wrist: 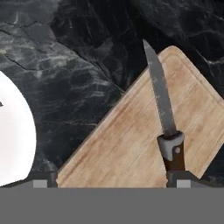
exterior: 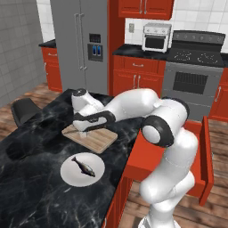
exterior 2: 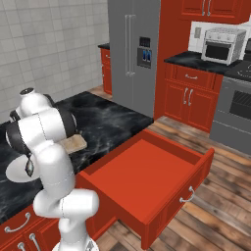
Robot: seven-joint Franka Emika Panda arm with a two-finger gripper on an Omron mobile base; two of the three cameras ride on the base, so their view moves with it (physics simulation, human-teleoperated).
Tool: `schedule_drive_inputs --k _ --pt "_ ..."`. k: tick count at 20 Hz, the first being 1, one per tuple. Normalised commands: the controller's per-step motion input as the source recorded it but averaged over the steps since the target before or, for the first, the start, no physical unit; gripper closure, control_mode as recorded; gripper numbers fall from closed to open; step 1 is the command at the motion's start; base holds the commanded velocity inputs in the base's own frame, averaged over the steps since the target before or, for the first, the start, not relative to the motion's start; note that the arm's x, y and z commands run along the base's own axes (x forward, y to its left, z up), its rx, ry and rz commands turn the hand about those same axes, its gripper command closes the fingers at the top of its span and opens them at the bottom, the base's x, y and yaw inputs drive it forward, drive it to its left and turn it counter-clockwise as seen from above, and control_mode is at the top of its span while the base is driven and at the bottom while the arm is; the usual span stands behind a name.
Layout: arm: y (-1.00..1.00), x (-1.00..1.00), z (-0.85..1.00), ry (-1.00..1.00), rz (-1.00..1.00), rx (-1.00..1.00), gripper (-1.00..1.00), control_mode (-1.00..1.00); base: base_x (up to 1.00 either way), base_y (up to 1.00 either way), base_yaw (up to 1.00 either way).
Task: Pick up the knife from the drawer and place it on the cutting board. Then place the meat from the plate to the cutting board.
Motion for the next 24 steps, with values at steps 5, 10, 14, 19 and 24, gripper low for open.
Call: schedule_drive_inputs --k 5,10,14,19,24 --pt "0.00 -0.73 0.27 0.00 -0.42 0.07 -1.00 -1.00 0.00 0.00 0.00" --pt "0.00 -0.76 0.06 0.07 -0.44 0.10 -1.00 -1.00 0.00 0.00 0.00" --pt "0.01 -0.69 0.00 0.09 -0.46 0.06 -1.00 -1.00 0.00 0.00 0.00" --pt "0.00 -0.68 -0.01 0.12 -0.43 0.01 -1.00 -1.00 0.00 0.00 0.00" --pt "0.00 -0.26 -0.19 0.13 -0.32 0.00 -1.00 -1.00 0.00 0.00 0.00"
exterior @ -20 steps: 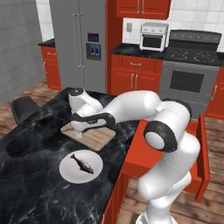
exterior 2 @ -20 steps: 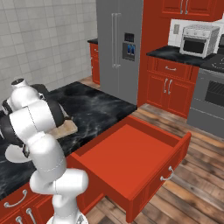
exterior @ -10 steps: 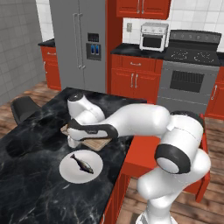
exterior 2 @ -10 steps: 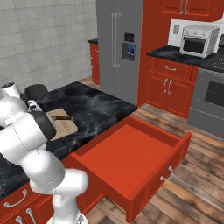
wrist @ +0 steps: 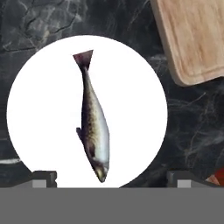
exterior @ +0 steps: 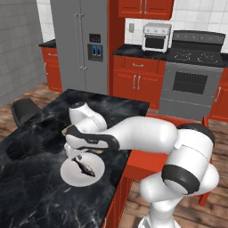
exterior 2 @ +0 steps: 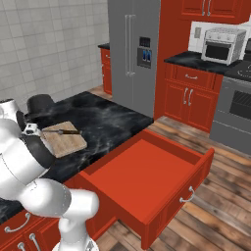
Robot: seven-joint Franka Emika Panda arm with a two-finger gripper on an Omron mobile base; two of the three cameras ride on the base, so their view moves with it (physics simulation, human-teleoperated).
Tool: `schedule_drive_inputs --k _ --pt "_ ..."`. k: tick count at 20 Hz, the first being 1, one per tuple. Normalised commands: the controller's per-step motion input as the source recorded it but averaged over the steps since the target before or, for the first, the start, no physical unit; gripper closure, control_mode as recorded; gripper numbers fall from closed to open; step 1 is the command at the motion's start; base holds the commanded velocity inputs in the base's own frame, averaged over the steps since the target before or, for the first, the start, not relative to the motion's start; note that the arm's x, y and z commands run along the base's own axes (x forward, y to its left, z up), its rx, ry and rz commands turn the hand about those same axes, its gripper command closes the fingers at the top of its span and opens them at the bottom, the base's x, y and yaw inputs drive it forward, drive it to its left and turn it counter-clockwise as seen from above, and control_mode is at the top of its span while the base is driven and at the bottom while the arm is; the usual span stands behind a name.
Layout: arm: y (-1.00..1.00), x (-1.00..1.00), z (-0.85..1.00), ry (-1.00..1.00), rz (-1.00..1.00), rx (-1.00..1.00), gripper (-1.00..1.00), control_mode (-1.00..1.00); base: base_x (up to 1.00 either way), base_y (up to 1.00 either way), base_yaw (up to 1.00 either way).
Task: Pick up the knife from the drawer and place it on the cutting board. Then place the meat from the plate to the cutting board.
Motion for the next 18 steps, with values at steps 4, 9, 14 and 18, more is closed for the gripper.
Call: schedule_drive_inputs --k 4,9,14,18 --pt "0.00 0.00 -0.23 0.12 -0.15 0.00 -1.00 -1.00 0.00 0.00 0.00" --pt "0.00 0.00 -0.22 0.11 -0.10 0.00 -1.00 -1.00 0.00 0.00 0.00" --pt "0.00 0.00 -0.25 0.11 -0.12 0.00 -1.00 -1.00 0.00 0.00 0.00" --pt "0.00 0.00 -0.33 0.07 -0.12 0.00 -1.00 -1.00 0.00 0.00 0.00"
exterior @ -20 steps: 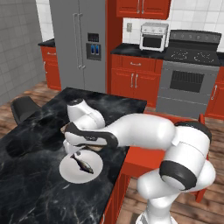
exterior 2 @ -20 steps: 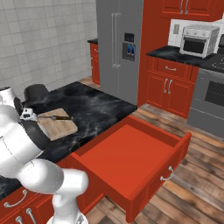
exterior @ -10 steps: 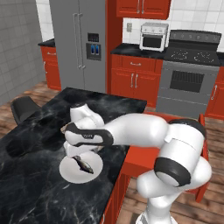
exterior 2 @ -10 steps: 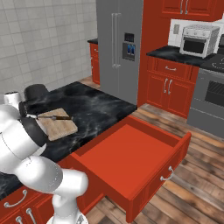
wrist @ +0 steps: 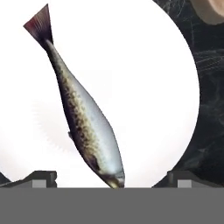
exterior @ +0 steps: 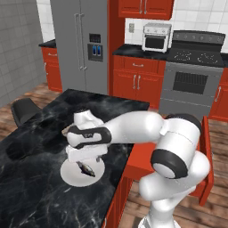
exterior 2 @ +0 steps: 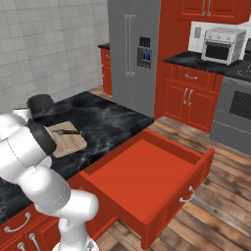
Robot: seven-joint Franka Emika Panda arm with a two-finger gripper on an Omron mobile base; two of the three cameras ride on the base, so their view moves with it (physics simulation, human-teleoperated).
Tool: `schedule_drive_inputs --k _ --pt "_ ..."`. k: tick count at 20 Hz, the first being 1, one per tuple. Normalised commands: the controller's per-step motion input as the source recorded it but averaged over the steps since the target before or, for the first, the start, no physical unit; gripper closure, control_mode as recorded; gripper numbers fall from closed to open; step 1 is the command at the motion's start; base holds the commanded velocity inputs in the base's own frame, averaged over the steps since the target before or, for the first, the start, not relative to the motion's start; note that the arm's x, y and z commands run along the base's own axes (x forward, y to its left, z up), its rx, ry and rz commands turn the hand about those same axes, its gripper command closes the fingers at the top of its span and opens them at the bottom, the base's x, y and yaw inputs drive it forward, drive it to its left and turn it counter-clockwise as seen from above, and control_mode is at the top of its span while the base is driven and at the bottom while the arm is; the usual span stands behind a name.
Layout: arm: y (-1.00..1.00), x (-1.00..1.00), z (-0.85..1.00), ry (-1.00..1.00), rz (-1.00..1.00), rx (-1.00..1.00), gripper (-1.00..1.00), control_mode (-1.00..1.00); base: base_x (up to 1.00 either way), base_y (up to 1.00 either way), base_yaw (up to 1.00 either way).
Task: Pick up the knife from the drawer and place it on the cutting board. Then place the meat from the plate to the cutting board.
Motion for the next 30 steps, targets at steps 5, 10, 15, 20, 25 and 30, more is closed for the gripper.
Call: schedule_drive_inputs --k 5,10,15,20,25,30 --pt "0.01 0.00 -0.27 0.01 -0.09 0.00 -1.00 -1.00 0.00 0.00 0.00" --pt "0.14 0.00 -0.17 0.00 -0.07 -0.01 -1.00 -1.00 0.00 0.00 0.00" --pt "0.19 0.00 -0.17 0.00 -0.07 -0.02 -1.00 -1.00 0.00 0.00 0.00" --pt "0.17 0.00 -0.24 0.00 -0.06 -0.04 1.00 -1.00 0.00 0.00 0.00" --pt "0.04 0.00 -0.20 -0.01 -0.04 -0.02 1.00 -1.00 0.00 0.00 0.00" --pt "-0.01 -0.05 0.00 -0.05 -0.03 0.00 1.00 -1.00 0.00 0.00 0.00"
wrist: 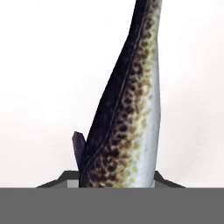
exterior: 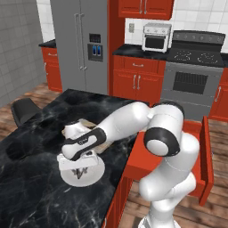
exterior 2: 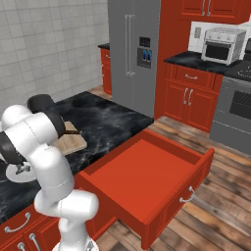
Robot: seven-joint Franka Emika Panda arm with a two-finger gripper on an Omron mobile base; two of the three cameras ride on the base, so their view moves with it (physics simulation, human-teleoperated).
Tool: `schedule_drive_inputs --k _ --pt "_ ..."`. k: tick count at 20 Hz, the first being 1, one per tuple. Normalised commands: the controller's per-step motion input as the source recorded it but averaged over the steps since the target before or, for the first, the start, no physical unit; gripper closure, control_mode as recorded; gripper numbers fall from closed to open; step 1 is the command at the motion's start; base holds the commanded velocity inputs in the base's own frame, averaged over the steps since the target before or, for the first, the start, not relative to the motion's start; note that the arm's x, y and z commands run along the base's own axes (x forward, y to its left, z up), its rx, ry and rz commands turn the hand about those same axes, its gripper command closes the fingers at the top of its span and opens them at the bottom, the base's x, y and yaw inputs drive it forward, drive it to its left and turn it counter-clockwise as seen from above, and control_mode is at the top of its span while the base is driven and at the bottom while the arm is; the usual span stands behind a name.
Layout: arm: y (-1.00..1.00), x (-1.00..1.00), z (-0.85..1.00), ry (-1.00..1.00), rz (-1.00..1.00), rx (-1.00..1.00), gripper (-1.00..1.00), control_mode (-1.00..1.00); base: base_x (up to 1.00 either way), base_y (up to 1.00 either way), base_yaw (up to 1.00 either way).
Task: Pick up the knife from the drawer and place it on the cutting board. Then place the meat from the plate to the cutting board.
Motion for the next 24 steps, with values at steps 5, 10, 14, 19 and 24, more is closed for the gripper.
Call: schedule_drive_inputs --k 5,10,14,19,24 --pt "-0.19 -0.21 0.29 -0.10 -0.11 0.00 1.00 -1.00 0.00 0.00 0.00" --pt "-0.34 -0.02 0.54 -0.13 -0.13 0.00 1.00 -1.00 0.00 0.00 0.00" --pt "-0.43 0.02 0.45 -0.09 -0.15 0.00 1.00 -1.00 0.00 0.00 0.00" --pt "-0.41 0.20 0.45 -0.04 -0.18 0.00 1.00 -1.00 0.00 0.00 0.00" --pt "-0.45 0.31 0.36 0.00 -0.18 0.01 1.00 -1.00 0.00 0.00 0.00"
